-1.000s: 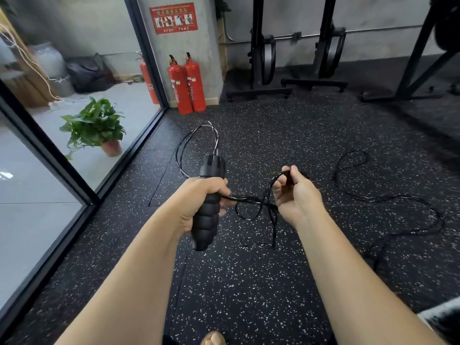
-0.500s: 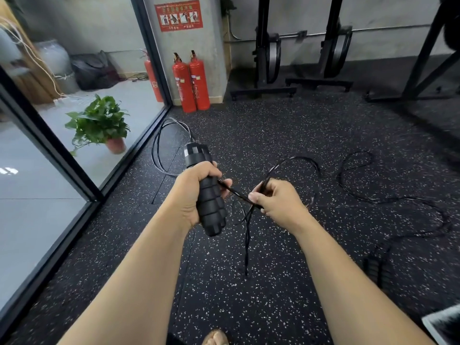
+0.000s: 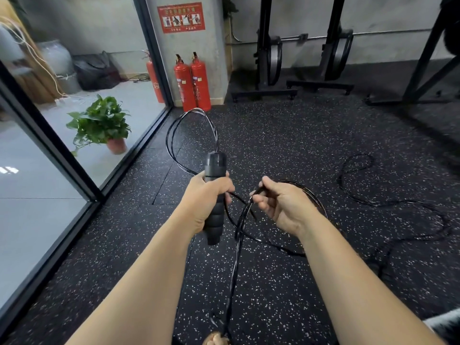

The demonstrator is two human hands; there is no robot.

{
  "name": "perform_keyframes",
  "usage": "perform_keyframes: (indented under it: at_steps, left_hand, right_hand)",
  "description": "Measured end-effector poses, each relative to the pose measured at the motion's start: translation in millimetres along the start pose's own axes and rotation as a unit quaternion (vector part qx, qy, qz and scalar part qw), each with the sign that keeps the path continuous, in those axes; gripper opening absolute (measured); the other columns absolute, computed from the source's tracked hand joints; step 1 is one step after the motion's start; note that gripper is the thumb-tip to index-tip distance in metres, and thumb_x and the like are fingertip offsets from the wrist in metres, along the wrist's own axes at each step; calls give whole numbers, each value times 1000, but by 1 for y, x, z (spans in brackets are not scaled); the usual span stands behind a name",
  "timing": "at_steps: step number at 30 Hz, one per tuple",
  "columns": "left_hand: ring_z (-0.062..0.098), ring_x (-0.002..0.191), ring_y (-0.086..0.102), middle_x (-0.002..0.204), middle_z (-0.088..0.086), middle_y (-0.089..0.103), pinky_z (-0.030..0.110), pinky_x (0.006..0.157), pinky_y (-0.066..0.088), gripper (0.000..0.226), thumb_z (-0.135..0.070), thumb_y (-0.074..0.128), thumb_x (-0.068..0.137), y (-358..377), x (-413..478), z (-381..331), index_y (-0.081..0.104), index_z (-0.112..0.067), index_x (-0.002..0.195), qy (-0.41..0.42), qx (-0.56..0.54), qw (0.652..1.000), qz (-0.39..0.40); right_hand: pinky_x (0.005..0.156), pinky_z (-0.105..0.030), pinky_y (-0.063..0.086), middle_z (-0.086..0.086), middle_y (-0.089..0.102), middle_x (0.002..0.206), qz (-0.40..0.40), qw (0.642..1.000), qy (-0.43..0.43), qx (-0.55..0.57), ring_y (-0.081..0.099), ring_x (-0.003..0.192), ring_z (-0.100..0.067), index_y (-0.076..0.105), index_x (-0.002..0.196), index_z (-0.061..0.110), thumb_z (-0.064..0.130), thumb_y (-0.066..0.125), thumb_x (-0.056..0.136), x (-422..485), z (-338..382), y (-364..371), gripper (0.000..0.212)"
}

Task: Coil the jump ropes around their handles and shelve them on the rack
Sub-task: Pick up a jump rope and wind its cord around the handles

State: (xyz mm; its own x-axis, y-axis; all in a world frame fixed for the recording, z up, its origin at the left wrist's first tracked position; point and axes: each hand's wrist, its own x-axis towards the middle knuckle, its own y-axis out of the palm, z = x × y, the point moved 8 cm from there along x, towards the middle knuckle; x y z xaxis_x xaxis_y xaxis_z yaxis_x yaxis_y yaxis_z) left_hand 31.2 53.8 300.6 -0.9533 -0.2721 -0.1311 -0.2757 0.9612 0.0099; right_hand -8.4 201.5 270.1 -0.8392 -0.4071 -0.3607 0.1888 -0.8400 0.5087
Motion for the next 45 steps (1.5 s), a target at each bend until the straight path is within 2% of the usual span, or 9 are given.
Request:
perform_keyframes:
  at_steps: [12, 15, 19, 22, 26, 33, 39, 43, 45]
  left_hand:
    - [19, 54, 53, 62, 2, 59, 31, 62, 48, 30, -14, 69, 60, -27, 5, 14, 59, -10, 89, -34, 66, 995, -73]
    - [19, 53, 52, 60, 2, 58, 38, 70, 48, 34, -14, 67, 55, -24, 4, 10, 59, -9, 88, -29, 27, 997, -69]
    - [16, 51, 52, 63, 4, 56, 29, 60, 46, 25, -8, 67, 64, -16, 1, 0, 57, -11, 86, -5, -4, 998, -63]
    - [17, 51, 52, 62, 5, 56, 29, 61, 46, 24, -7, 67, 64, -14, 0, -4, 57, -12, 86, 5, -13, 998, -57]
    - [17, 50, 52, 59, 6, 55, 27, 57, 47, 27, -12, 64, 59, -11, -1, -6, 57, -13, 86, 11, -14, 998, -53]
    - [19, 50, 52, 61, 6, 55, 29, 60, 48, 34, -10, 64, 58, -14, 1, -5, 57, -10, 91, 9, -59, 997, -47]
    - [20, 53, 52, 62, 7, 55, 28, 61, 46, 32, -11, 63, 58, -16, 1, -8, 58, -12, 89, 17, -46, 998, -44]
    - [18, 51, 52, 61, 5, 55, 26, 57, 47, 31, -11, 63, 58, -17, 3, -10, 57, -13, 88, 21, -47, 998, -42]
    - [17, 51, 51, 59, 5, 55, 25, 55, 45, 26, -12, 63, 58, -17, 2, -9, 57, -14, 83, 25, -7, 999, -39]
  right_hand:
    - [54, -22, 57, -25, 70, 103, -125, 951, -88, 270, 72, 87, -26, 50, 122, -3, 22, 43, 103, 3, 29, -48, 32]
    - [41, -11, 44, -22, 70, 102, -121, 975, -21, 187, 68, 80, -21, 53, 104, -4, 20, 45, 102, 3, 15, -40, 25]
    - [59, -22, 53, -17, 72, 89, -78, 991, -47, -94, 66, 66, -17, 60, 106, -4, 5, 45, 100, 4, 15, -25, 18]
    - [42, -19, 41, -6, 72, 77, 15, 939, -93, -329, 58, 52, -10, 67, 109, 8, 0, 48, 96, -1, 10, -2, 25]
    - [56, -27, 41, 8, 68, 83, 106, 840, -71, -528, 50, 62, -13, 65, 119, 26, -6, 40, 87, 2, -23, 18, 52]
    - [73, -32, 50, 11, 68, 83, 144, 793, -7, -592, 58, 74, -11, 56, 130, 28, 2, 48, 93, 7, -56, 25, 46]
    - [70, -28, 44, -1, 68, 105, 152, 837, 1, -525, 55, 82, -14, 63, 118, 14, -6, 46, 86, 4, -46, 23, 42]
    - [73, -34, 52, -5, 70, 99, 128, 747, -20, -651, 58, 76, -18, 66, 94, 22, 8, 58, 86, 4, -50, 18, 18]
    - [76, -35, 53, -2, 72, 93, 102, 773, -54, -624, 61, 77, -17, 69, 89, 25, 9, 57, 91, 6, -37, 18, 20]
